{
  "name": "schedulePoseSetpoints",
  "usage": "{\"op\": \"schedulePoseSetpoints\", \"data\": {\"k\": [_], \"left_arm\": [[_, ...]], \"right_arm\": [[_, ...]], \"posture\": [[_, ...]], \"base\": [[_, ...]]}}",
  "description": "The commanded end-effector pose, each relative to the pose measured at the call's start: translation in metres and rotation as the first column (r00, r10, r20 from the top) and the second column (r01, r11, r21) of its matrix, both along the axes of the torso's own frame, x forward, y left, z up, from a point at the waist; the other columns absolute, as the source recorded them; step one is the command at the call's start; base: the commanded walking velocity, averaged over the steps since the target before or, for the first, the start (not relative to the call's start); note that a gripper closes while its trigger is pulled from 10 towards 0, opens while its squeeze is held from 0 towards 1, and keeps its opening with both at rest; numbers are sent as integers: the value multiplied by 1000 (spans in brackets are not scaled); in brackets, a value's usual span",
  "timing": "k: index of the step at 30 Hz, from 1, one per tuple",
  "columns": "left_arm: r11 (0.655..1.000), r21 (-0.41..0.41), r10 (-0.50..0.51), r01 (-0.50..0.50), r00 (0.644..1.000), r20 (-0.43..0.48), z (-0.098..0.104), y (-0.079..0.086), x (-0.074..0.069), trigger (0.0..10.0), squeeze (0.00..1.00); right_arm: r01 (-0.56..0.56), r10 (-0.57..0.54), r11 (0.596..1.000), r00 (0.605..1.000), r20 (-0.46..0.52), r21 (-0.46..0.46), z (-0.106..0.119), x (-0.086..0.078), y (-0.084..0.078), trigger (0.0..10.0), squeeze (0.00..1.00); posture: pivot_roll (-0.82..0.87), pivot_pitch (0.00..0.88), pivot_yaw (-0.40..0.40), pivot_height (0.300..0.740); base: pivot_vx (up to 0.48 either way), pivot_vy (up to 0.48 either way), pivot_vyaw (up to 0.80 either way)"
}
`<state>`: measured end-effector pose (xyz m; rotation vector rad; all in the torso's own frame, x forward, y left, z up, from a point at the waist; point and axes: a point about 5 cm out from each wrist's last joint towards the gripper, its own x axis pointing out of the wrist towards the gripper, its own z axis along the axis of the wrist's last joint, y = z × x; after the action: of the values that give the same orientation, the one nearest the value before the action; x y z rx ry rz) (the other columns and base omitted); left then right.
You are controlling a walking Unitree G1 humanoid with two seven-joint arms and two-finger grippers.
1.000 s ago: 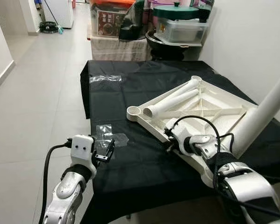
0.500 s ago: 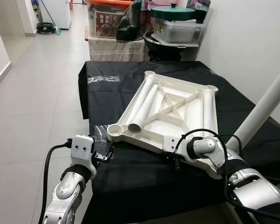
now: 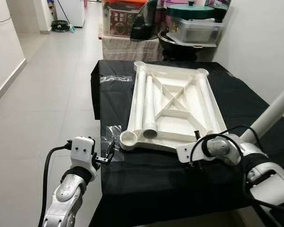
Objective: Building children table
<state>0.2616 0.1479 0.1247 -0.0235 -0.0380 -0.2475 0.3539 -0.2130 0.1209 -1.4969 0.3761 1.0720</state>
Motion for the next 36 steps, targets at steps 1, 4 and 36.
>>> {"op": "schedulePoseSetpoints", "data": {"k": [1,4,36], "left_arm": [[1000,3,-13,13,1000,-27,-5,-3,0,10000,0],[1000,1,-16,16,1000,-26,-4,-4,1,10000,0],[1000,-19,-15,15,1000,-12,-3,-6,3,10000,0]], "right_arm": [[-4,4,996,1000,-6,-88,-11,-8,-14,0,0],[47,-47,998,999,-20,-36,-14,-9,-16,0,0],[268,-155,446,963,-221,854,109,35,14,10000,1000]], "posture": [[124,0,-114,740],[123,0,-112,740],[113,0,-108,740]], "base": [[0,0,0],[0,0,0],[0,0,0]]}}
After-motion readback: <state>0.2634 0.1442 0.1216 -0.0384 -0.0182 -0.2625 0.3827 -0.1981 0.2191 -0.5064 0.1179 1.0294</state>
